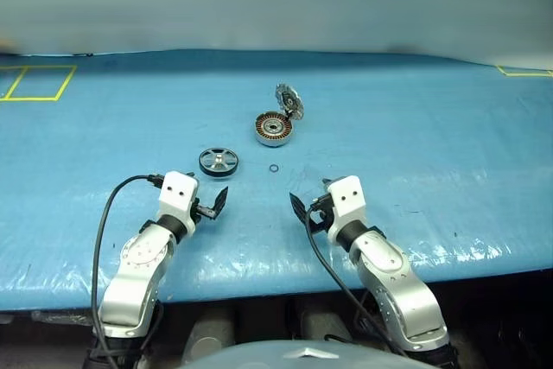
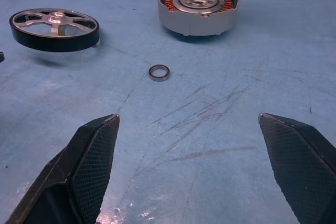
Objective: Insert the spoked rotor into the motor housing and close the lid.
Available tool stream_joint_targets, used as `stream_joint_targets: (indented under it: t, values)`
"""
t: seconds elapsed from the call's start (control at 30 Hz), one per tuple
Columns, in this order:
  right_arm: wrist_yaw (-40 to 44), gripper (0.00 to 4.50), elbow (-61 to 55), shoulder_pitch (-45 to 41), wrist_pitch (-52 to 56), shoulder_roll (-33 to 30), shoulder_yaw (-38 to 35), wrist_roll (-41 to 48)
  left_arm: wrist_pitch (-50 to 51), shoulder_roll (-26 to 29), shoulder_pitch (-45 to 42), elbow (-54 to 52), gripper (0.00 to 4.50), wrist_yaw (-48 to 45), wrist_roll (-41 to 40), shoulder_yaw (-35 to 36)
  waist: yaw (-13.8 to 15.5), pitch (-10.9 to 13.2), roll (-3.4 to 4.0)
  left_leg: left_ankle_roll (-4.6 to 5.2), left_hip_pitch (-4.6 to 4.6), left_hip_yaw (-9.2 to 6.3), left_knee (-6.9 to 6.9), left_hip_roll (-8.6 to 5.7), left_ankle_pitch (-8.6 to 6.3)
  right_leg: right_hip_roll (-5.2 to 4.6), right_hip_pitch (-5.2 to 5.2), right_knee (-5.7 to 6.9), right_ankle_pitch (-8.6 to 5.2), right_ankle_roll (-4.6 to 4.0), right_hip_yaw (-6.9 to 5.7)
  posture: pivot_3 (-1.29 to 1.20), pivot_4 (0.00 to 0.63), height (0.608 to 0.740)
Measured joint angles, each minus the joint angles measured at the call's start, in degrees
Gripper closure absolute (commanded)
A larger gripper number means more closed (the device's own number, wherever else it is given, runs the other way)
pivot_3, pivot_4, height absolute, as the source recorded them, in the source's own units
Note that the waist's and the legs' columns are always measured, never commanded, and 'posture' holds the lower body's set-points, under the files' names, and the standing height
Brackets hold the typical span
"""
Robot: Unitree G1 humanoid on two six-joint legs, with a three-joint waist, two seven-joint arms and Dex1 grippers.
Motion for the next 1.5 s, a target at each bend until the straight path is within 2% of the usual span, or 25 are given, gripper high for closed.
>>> stream_joint_targets:
  t: [1.5]
  values:
    - [1.0, 0.03, -0.3, -3.7, 4.7, -2.4, 0.7, -0.2, 0.9, 0.8, -0.5, 0.0, 0.00, -2.5, 0.0, -0.9, 0.0, 0.0, 0.00, 0.00, 0.00, 0.00, 0.00, 0.00, 0.00, 0.00, 0.00, 0.00, 0.00, 0.00, 0.00, 0.00, 0.150, 0.740]
